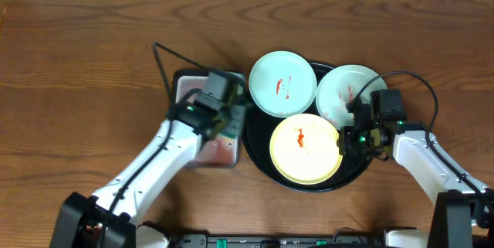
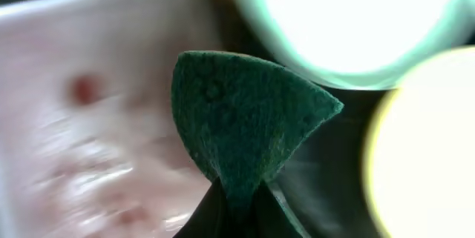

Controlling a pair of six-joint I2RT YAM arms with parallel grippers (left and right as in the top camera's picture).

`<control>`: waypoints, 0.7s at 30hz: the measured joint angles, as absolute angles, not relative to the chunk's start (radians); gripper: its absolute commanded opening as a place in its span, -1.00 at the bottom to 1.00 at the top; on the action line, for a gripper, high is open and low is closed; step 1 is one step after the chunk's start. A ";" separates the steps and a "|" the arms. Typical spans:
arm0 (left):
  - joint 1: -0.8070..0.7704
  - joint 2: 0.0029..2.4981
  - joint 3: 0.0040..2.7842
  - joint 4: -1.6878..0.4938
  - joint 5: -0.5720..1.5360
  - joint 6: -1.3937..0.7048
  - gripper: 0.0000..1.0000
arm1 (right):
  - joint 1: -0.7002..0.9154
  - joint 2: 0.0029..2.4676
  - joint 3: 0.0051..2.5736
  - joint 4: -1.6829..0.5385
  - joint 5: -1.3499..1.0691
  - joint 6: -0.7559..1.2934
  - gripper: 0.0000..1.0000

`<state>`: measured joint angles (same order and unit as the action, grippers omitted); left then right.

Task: Clean dirty plates on tray and stack at the side
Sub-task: 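Scrub the yellow plate with the sponge in the left gripper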

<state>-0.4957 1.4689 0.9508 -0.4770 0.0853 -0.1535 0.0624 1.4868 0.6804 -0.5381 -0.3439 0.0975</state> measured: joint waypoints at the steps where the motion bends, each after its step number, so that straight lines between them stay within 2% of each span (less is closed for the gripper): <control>1: -0.524 1.469 0.951 -0.455 0.110 -0.160 -0.86 | 0.062 1.487 0.680 -0.538 -0.344 0.097 -0.97; 11: -0.818 1.564 0.953 -0.183 0.214 -0.319 -0.85 | 0.062 1.487 0.680 -0.542 -0.344 0.097 -0.97; 21: -0.868 1.781 0.952 -0.002 0.223 -0.422 -0.86 | 0.062 1.487 0.680 -0.545 -0.343 0.097 -0.97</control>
<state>-0.8680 1.7813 0.9524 -0.0021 0.2230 -0.4221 0.0624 1.4868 0.6804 -0.5446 -0.3431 0.0975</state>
